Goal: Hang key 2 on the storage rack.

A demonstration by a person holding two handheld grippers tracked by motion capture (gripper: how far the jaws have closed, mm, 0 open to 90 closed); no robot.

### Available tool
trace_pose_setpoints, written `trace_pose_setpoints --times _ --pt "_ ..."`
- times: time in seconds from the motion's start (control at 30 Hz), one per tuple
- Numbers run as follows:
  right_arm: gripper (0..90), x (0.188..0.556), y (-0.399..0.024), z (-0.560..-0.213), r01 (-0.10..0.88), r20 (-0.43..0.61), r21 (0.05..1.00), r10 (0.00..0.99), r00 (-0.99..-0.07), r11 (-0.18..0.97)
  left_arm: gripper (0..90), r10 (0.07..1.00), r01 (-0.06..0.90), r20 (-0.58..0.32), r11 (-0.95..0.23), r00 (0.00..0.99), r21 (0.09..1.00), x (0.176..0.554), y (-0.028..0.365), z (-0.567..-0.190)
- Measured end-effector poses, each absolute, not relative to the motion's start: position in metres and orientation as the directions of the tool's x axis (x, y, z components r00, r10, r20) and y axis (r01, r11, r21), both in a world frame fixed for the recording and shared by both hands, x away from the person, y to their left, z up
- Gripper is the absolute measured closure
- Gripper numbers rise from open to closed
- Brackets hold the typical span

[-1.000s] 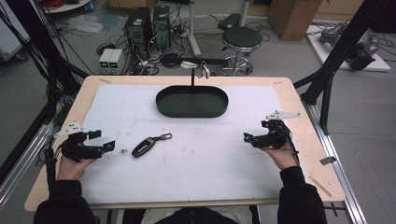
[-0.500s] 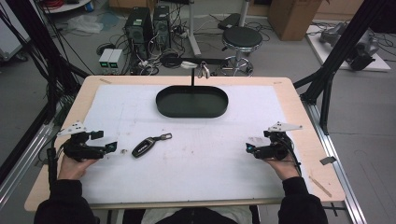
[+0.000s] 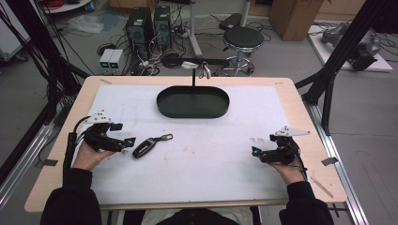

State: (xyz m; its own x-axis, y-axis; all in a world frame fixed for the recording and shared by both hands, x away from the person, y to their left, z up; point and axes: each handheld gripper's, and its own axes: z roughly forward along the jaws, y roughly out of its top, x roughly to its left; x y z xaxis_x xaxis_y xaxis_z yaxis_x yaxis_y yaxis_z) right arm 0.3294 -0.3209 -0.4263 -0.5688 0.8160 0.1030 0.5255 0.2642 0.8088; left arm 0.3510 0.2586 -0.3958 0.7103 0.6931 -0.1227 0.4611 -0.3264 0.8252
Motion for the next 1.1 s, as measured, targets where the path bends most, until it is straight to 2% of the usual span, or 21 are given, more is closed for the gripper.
trace_pose_setpoints --times 0.27,0.53,0.9,1.1 --pt "0.8 0.330 -0.320 -0.430 0.528 0.096 0.803 0.815 -0.572 0.276 11.1 0.666 0.477 -0.118 -0.389 0.737 0.788 0.363 0.242 -0.390" --pt "0.8 0.331 -0.317 -0.433 0.529 0.095 0.796 0.804 -0.588 0.293 11.1 0.613 0.495 -0.091 -0.532 0.785 0.687 0.381 0.209 -0.395" --pt "0.8 0.331 -0.314 -0.432 0.515 0.088 0.805 0.798 -0.596 0.296 14.4 0.589 0.521 -0.134 -0.559 0.797 0.645 0.397 0.195 -0.406" --pt "0.8 0.332 -0.313 -0.433 0.515 0.081 0.803 0.800 -0.595 0.301 14.6 0.554 0.491 -0.104 -0.616 0.826 0.616 0.400 0.178 -0.400"
